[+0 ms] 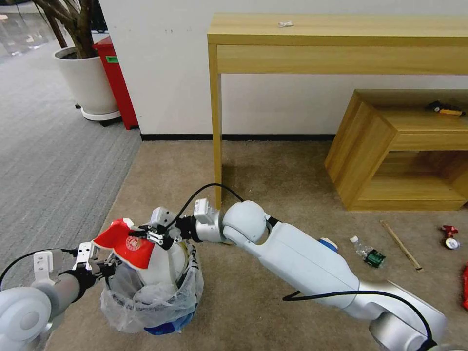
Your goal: Pick up the trash bin and place the garbage on the floor into it.
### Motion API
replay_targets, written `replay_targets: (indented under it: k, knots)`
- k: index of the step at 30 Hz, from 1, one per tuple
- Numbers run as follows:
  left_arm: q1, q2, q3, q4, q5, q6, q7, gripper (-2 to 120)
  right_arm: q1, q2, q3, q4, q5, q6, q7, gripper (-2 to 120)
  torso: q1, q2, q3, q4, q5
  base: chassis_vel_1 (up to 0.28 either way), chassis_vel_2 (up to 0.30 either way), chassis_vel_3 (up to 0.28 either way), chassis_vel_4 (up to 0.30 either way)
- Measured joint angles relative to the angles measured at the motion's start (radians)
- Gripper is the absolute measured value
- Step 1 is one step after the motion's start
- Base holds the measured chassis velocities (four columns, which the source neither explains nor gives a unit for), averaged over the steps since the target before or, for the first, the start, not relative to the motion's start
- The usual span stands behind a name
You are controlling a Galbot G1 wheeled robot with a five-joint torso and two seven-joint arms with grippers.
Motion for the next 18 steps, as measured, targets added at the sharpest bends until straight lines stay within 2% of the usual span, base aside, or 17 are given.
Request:
replay_targets:
  k: [5,11,18]
  knots:
    - [0.001,0.001,-0.006,0.000,-0.003,0.001,-0.001,0,-0.007,-0.004,-0.016,-0.001,-0.040,0.002,-0.023,0,0.000,0.000,0.000,0.0000,-0.0001,0.000,0.000,0.000,0.000]
    - [0.006,-0.018,-0.015,0.010,0.004,-0.002,0.009,0,-0.019,-0.011,0.037,0.022,0.071,-0.023,0.075,0,0.000,0.000,0.000,0.0000,0.0001,0.000,0.000,0.000,0.000]
    - [0.006,-0.032,-0.012,0.029,0.019,-0.002,0.021,0,-0.018,-0.038,0.091,0.046,0.091,-0.028,0.078,0,0.000,0.000,0.000,-0.0001,0.0001,0.000,0.000,0.000,0.000]
